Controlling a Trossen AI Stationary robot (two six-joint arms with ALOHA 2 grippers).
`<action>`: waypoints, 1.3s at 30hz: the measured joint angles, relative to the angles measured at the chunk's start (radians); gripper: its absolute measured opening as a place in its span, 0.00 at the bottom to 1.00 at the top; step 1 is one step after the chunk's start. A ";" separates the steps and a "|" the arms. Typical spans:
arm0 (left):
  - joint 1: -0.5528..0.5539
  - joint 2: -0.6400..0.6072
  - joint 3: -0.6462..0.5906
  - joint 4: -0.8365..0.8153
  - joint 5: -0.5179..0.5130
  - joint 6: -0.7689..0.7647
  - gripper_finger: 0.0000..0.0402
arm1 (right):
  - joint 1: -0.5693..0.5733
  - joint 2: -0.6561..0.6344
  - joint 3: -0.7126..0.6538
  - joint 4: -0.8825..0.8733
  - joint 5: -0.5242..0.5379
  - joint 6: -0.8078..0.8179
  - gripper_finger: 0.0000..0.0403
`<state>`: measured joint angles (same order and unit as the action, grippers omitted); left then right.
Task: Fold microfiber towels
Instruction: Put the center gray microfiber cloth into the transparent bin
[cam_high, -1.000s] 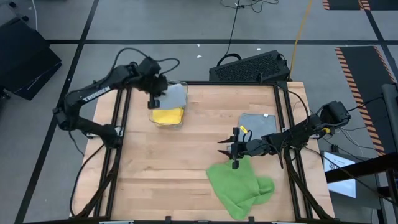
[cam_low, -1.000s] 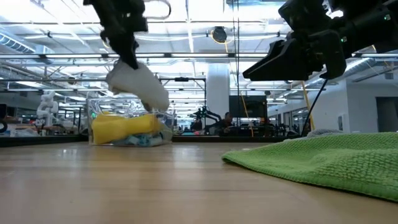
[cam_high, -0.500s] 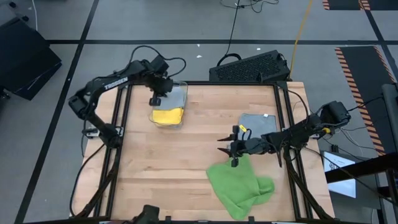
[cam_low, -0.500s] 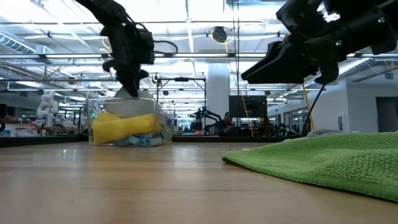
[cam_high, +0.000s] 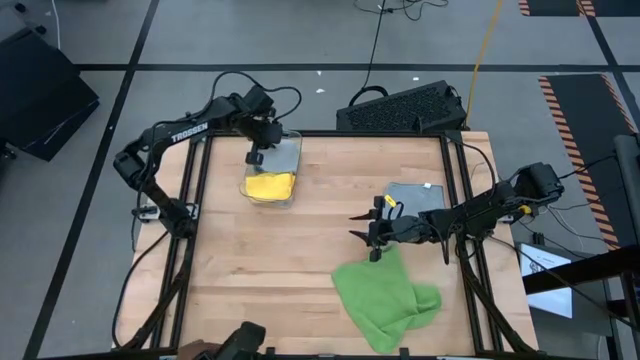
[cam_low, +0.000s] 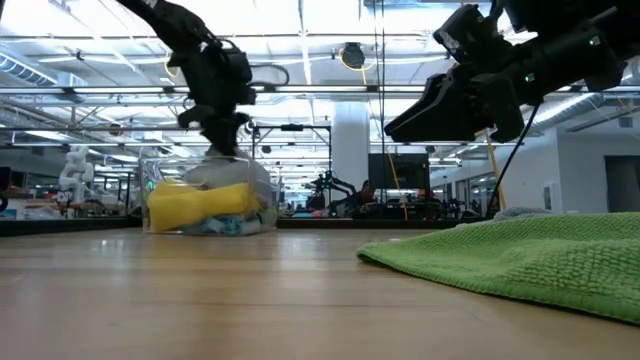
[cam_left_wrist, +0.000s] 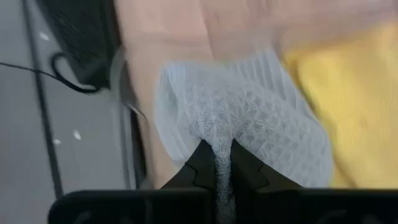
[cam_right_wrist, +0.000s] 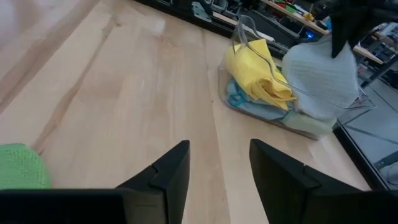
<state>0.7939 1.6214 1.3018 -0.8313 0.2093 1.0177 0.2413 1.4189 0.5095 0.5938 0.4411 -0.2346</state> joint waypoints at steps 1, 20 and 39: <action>-0.003 -0.002 0.002 0.014 0.002 -0.009 0.04 | -0.004 0.000 0.000 0.000 0.000 -0.005 0.39; 0.031 0.131 0.000 0.033 -0.119 -0.256 0.17 | -0.065 0.000 0.001 0.007 -0.084 -0.032 0.39; -0.046 -0.061 -0.039 0.072 -0.303 -0.543 0.35 | -0.104 0.000 0.001 0.018 -0.111 -0.042 0.39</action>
<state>0.7482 1.5606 1.2632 -0.7594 -0.0938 0.4748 0.1374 1.4189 0.5102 0.6116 0.3296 -0.2764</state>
